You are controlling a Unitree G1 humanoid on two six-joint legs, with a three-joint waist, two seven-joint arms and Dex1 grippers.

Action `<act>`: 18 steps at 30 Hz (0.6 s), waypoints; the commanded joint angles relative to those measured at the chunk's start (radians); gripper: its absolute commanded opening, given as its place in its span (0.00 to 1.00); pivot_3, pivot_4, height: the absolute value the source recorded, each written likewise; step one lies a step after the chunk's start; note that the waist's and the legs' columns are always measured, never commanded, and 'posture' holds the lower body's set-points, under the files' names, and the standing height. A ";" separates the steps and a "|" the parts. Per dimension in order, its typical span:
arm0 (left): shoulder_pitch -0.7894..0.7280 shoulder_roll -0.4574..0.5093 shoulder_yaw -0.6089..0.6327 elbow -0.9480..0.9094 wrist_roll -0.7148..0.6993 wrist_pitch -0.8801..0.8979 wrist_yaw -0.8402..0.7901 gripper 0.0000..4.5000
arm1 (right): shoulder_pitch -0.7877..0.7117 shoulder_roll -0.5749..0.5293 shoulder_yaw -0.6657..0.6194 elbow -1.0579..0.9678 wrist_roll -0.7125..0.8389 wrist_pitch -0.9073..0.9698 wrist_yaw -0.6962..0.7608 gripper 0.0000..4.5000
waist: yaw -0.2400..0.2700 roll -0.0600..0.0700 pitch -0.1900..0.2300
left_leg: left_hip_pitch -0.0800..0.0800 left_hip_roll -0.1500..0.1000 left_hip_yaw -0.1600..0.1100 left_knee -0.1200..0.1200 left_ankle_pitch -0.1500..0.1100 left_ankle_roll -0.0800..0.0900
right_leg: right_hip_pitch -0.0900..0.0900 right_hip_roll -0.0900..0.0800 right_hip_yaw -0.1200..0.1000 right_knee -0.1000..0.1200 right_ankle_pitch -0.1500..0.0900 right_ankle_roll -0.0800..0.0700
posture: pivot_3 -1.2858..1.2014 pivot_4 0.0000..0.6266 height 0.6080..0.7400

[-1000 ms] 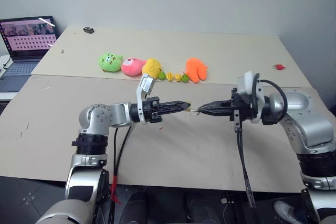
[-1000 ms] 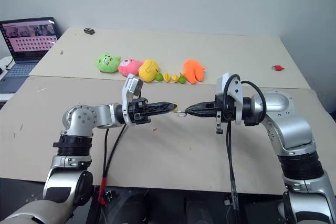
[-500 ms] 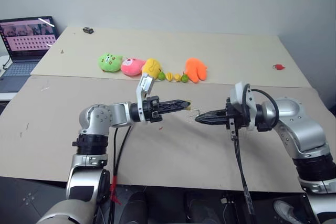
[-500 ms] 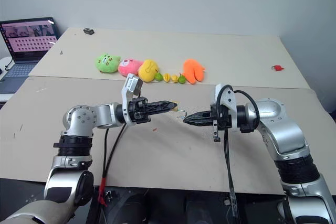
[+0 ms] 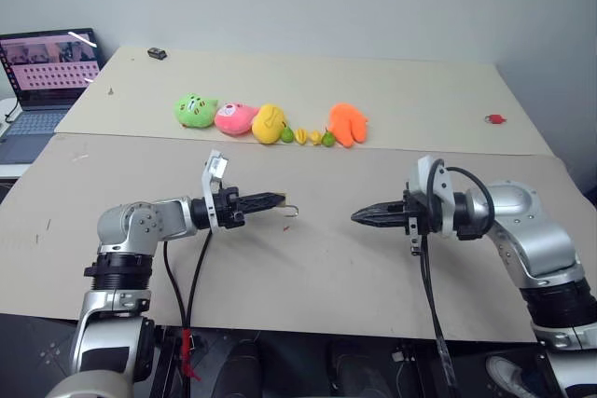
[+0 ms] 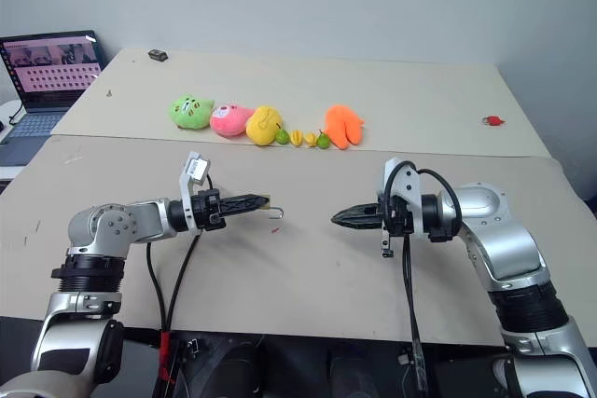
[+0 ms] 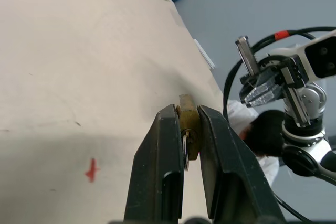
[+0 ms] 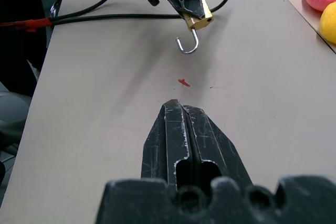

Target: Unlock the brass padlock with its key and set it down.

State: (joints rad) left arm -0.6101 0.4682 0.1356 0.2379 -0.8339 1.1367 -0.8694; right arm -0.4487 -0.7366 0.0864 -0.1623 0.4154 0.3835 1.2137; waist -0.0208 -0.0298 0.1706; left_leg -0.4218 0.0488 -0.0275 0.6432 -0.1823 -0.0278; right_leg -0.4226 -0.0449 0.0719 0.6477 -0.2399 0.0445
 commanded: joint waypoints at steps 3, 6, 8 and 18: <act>0.009 -0.050 -0.002 -0.019 0.029 -0.041 0.045 0.49 | -0.020 0.023 -0.020 -0.003 0.003 -0.029 -0.016 0.00 | 0.002 0.000 0.000 | 0.000 0.000 0.000 0.000 0.000 0.000 | 0.000 0.000 0.000 0.000 0.000 0.000 | 0.52 0.24 0.83; 0.032 -0.082 -0.027 -0.024 0.079 -0.097 0.075 0.74 | -0.020 0.026 -0.024 0.003 0.002 -0.032 -0.026 0.00 | 0.003 0.000 0.000 | 0.000 0.000 0.000 0.000 0.000 0.000 | 0.000 0.000 0.000 0.000 0.000 0.000 | 0.52 0.24 0.83; 0.050 -0.105 -0.023 -0.021 0.104 -0.141 0.098 0.74 | -0.016 0.025 -0.030 0.004 0.003 -0.031 -0.033 0.00 | 0.002 0.000 0.000 | 0.000 0.000 0.000 0.000 0.000 0.000 | 0.000 0.000 0.000 0.000 0.000 0.000 | 0.52 0.24 0.83; 0.067 -0.132 0.067 0.046 0.279 -0.461 0.302 0.74 | 0.036 0.019 -0.053 -0.008 0.011 -0.025 -0.056 0.00 | 0.001 0.000 0.000 | 0.001 0.000 0.000 0.000 0.000 0.000 | 0.001 0.000 0.000 0.000 0.000 0.000 | 0.52 0.24 0.83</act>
State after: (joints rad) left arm -0.5501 0.3183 0.1701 0.3158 -0.5693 0.7171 -0.5880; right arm -0.4136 -0.7118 0.0647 -0.1443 0.4147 0.3754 1.1641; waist -0.0196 -0.0298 0.1705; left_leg -0.4211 0.0488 -0.0272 0.6432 -0.1823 -0.0278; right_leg -0.4219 -0.0449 0.0724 0.6478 -0.2395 0.0442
